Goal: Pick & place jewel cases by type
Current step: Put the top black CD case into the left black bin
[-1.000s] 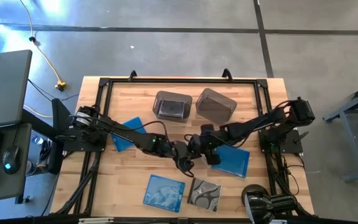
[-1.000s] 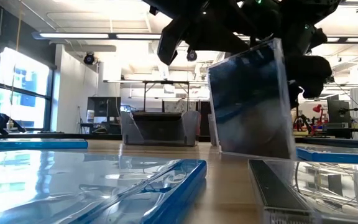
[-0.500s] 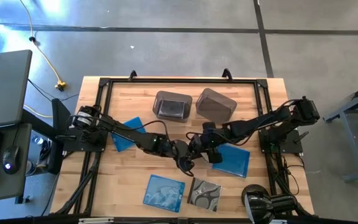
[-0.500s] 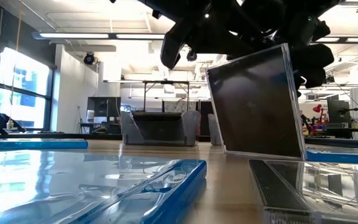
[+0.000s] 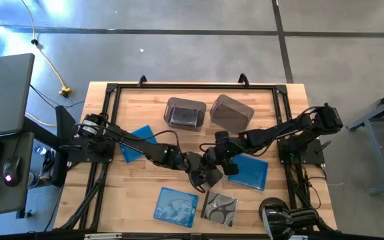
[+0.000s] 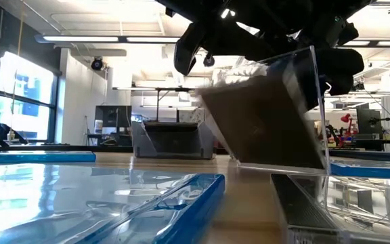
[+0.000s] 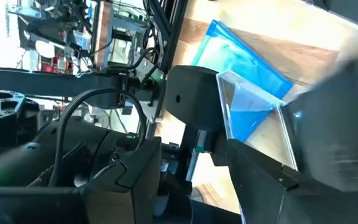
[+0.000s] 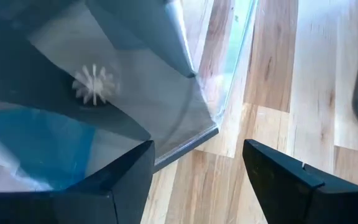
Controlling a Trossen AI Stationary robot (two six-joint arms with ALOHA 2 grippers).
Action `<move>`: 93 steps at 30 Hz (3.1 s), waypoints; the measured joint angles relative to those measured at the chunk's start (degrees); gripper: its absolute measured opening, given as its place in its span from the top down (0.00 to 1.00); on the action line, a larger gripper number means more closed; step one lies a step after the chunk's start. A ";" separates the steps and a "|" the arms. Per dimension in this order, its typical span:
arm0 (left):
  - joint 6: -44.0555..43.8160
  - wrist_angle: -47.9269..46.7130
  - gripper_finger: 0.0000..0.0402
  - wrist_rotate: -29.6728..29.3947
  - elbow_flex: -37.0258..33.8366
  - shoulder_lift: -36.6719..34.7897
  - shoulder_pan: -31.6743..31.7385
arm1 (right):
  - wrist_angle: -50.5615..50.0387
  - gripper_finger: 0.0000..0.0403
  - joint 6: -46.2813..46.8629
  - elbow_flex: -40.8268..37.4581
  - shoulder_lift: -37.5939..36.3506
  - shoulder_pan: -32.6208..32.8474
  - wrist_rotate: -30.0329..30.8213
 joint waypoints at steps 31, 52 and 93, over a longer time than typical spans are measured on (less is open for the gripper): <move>-47.85 -27.14 0.56 -0.82 -1.37 0.22 -10.30 | 0.22 0.40 3.74 0.42 0.07 0.23 2.08; -59.70 -54.20 0.73 -8.60 -0.85 -4.10 2.12 | -9.11 0.40 8.65 9.03 2.20 24.21 31.16; -78.65 -25.90 0.51 33.11 -5.76 -0.99 11.23 | -19.58 0.40 9.17 12.26 14.49 24.96 27.15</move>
